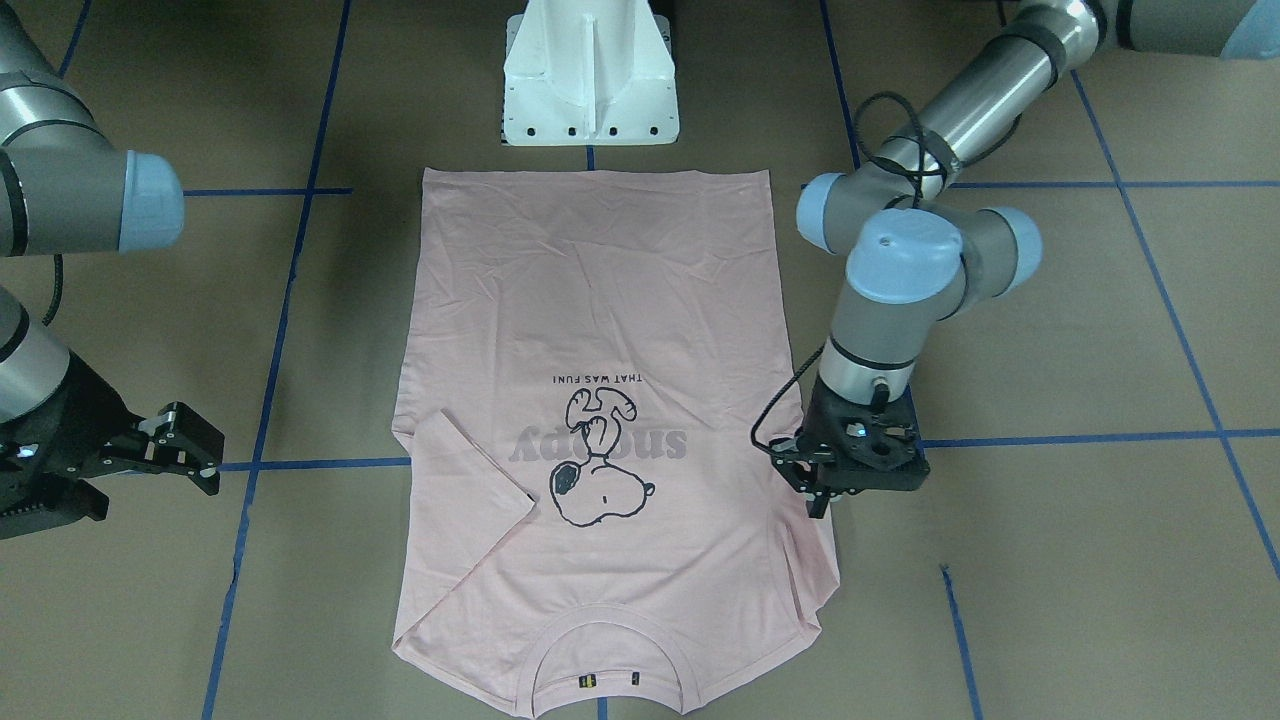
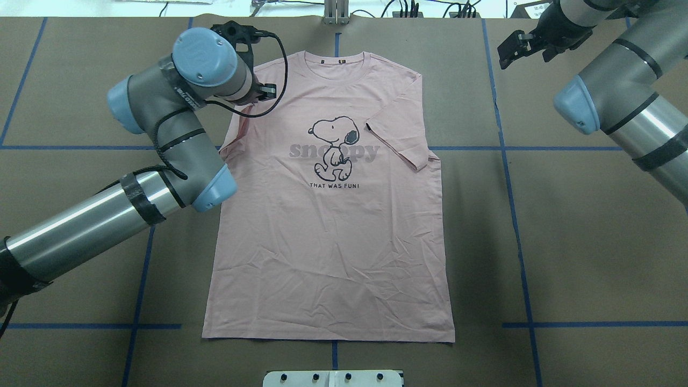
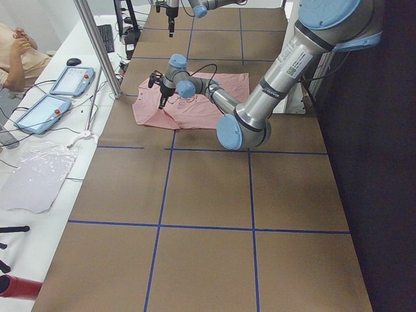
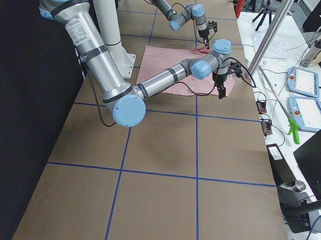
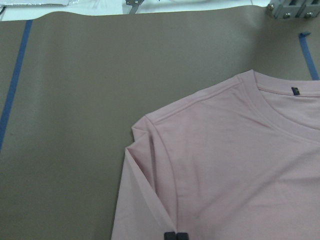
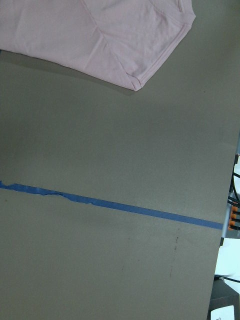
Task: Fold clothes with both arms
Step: 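Grasp the sleeve nearest the left gripper and fold it inward, then move both grippers down to the hem corners nearest the robot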
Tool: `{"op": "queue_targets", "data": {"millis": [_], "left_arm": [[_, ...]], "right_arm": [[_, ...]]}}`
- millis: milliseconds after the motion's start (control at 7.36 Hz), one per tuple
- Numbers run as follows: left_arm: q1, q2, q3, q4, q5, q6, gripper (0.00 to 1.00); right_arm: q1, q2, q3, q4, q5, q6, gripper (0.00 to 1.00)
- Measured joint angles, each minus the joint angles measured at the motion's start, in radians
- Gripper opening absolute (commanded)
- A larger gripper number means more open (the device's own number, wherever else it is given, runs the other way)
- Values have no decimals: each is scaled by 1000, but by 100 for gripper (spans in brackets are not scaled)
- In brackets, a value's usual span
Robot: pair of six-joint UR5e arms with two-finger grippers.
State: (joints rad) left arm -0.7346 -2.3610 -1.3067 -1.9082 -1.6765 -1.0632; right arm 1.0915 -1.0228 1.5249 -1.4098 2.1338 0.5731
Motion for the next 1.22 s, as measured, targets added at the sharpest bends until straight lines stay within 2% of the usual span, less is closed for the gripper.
{"op": "queue_targets", "data": {"millis": [136, 272, 408, 680, 816, 1087, 1223], "left_arm": [[17, -38, 29, 29, 16, -26, 0], [26, -81, 81, 40, 33, -41, 42], [30, -114, 127, 42, 44, -46, 99], [31, -122, 142, 38, 48, -18, 100], [31, -101, 96, 36, 38, 6, 100], [31, 24, -114, 37, -12, 54, 100], [33, 110, -251, 39, -31, 63, 100]], "right_arm": [[-1, 1, 0, 0, 0, 0, 100], [-2, 3, 0, 0, 0, 1, 100], [-3, 4, 1, 0, 0, 1, 100], [-12, 3, 19, 1, 0, 4, 100], [-27, -2, 43, 0, 0, 24, 100], [-115, -22, 139, -5, -36, 174, 100], [-198, -61, 234, -10, -93, 283, 100]]}}
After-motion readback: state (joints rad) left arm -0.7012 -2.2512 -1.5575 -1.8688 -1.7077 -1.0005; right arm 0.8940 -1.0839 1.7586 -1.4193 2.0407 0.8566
